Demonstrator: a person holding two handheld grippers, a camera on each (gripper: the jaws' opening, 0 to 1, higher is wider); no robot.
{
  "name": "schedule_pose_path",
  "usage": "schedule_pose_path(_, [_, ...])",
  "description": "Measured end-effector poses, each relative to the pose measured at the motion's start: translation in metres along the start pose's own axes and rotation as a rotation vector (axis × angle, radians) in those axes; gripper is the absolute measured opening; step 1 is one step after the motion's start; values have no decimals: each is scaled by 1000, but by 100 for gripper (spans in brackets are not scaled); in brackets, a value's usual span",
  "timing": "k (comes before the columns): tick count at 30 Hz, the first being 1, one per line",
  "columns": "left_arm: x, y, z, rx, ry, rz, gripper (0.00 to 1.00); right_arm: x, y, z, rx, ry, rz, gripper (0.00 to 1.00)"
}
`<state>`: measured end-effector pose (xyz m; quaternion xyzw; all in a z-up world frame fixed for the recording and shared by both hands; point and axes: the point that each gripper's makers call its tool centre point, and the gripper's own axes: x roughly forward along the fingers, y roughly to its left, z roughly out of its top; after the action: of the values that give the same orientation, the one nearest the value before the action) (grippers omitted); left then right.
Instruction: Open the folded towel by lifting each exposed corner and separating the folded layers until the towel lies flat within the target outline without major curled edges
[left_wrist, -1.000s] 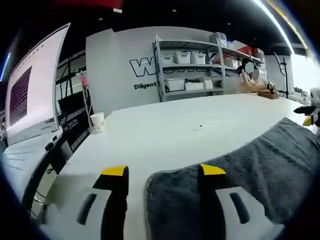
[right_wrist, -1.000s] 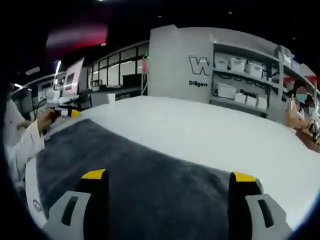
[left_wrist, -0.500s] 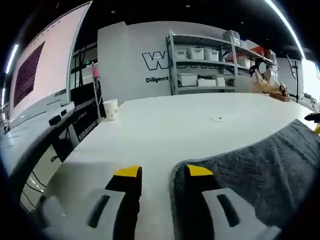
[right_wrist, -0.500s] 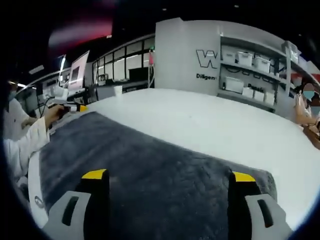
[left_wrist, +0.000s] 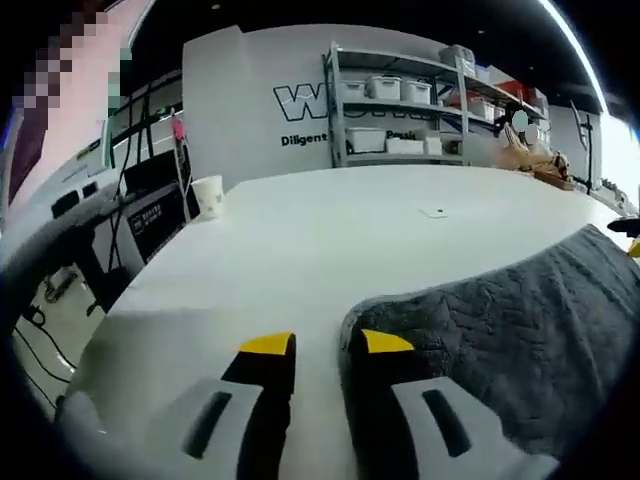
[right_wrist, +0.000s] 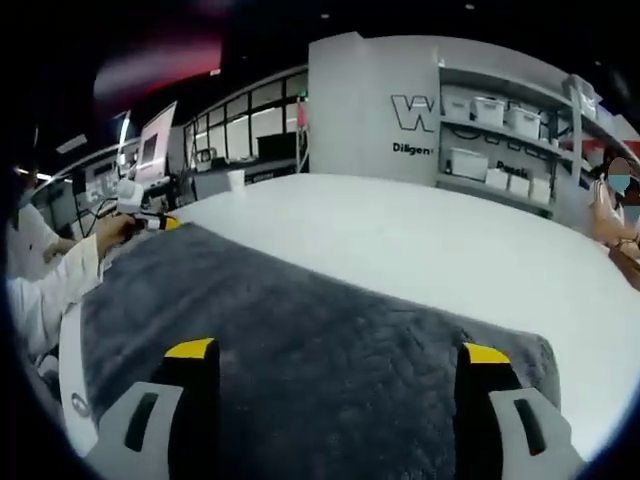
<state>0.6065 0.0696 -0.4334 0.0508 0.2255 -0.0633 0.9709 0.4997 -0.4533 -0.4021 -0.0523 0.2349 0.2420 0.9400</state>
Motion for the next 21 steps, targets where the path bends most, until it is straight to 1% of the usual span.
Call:
schedule_pose_path(4, [2, -6, -1, 3, -5, -32, 12, 0, 1, -2, -2, 6, 0, 97])
schedule_pose_path(8, [1, -10, -1, 22, -7, -39, 7, 0, 1, -3, -3, 11, 2, 97])
schedule_pose_path(12, [1, -11, 0, 46, -10, -38, 5, -1, 0, -5, 2, 14, 0, 97])
schedule_pose_path(14, [1, -8, -1, 60, -8, -24, 2, -1, 0, -5, 2, 14, -1, 97])
schedule_pose_path(17, [1, -7, 0, 61, -8, -23, 2, -1, 0, -5, 4, 14, -2, 97])
schedule_pose_path(21, [1, -8, 0, 85, -5, -17, 2, 0, 2, -6, -1, 19, 1, 97])
